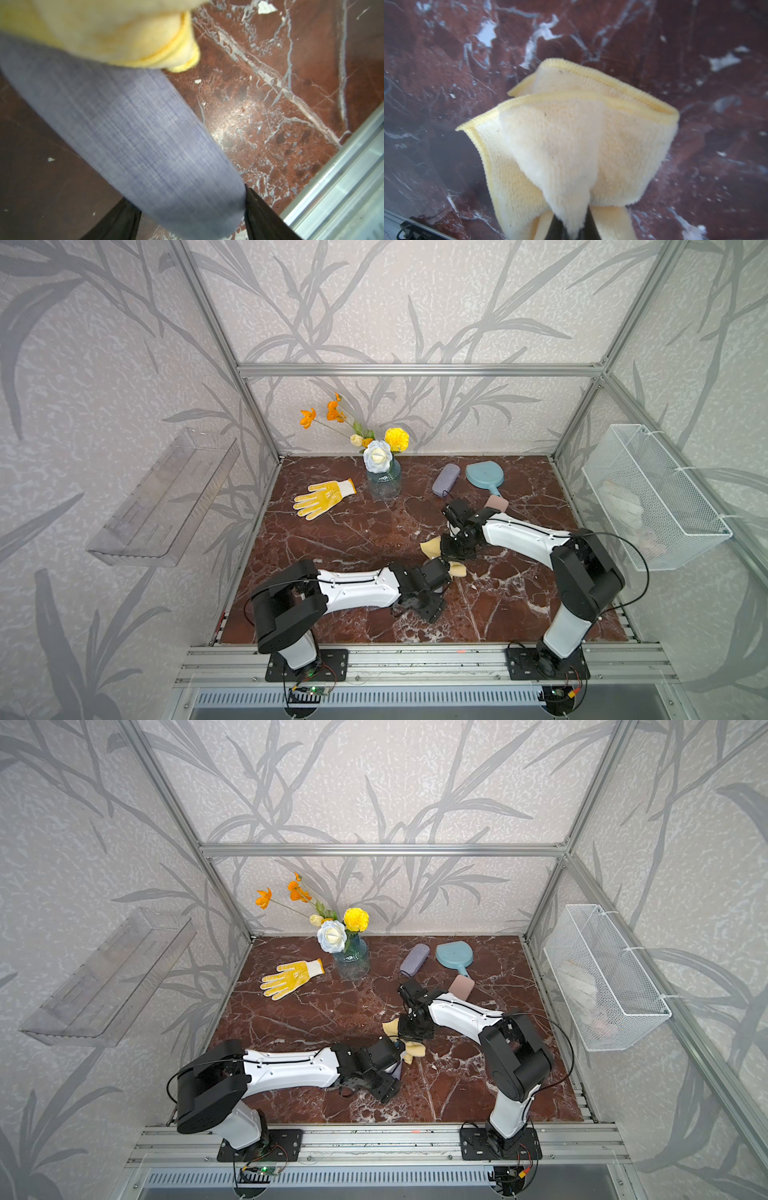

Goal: Wipe the eyeglass case
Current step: Adjust the eyeglass case at the center of the board.

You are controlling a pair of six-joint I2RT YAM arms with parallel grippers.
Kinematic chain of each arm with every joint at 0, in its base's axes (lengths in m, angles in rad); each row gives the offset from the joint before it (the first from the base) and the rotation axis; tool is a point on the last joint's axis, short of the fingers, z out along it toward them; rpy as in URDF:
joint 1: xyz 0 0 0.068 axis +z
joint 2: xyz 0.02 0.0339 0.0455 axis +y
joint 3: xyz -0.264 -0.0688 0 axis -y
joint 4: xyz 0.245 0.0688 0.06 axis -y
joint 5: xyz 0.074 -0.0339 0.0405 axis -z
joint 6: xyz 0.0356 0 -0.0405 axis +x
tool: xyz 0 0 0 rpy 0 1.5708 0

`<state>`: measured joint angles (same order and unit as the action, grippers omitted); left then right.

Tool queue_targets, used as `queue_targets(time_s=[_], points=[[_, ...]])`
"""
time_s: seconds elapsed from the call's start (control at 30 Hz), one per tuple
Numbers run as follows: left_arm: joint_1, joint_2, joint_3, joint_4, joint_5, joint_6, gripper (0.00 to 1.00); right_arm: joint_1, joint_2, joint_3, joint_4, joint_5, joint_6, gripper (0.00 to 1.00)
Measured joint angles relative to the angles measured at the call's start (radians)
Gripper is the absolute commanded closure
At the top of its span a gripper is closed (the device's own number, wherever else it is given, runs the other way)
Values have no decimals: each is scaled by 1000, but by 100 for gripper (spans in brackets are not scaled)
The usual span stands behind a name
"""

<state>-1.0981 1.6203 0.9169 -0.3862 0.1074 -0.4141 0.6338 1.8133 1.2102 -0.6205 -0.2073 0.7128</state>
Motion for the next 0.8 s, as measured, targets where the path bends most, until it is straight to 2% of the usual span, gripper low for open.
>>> queue_targets(time_s=[0.27,0.47,0.6,0.8], points=[[98,-151,-24,-17,38,-16,19,58,91,136,0,-31,-23,100],[150,-219,-36,-23,41,5,19,56,103,208,-25,-49,-78,100],[198,-268,-55,-26,17,31,19,27,18,169,-62,-22,-116,100],[240,-302,-129,18,29,104,14,-48,-264,-33,-128,35,-150,100]])
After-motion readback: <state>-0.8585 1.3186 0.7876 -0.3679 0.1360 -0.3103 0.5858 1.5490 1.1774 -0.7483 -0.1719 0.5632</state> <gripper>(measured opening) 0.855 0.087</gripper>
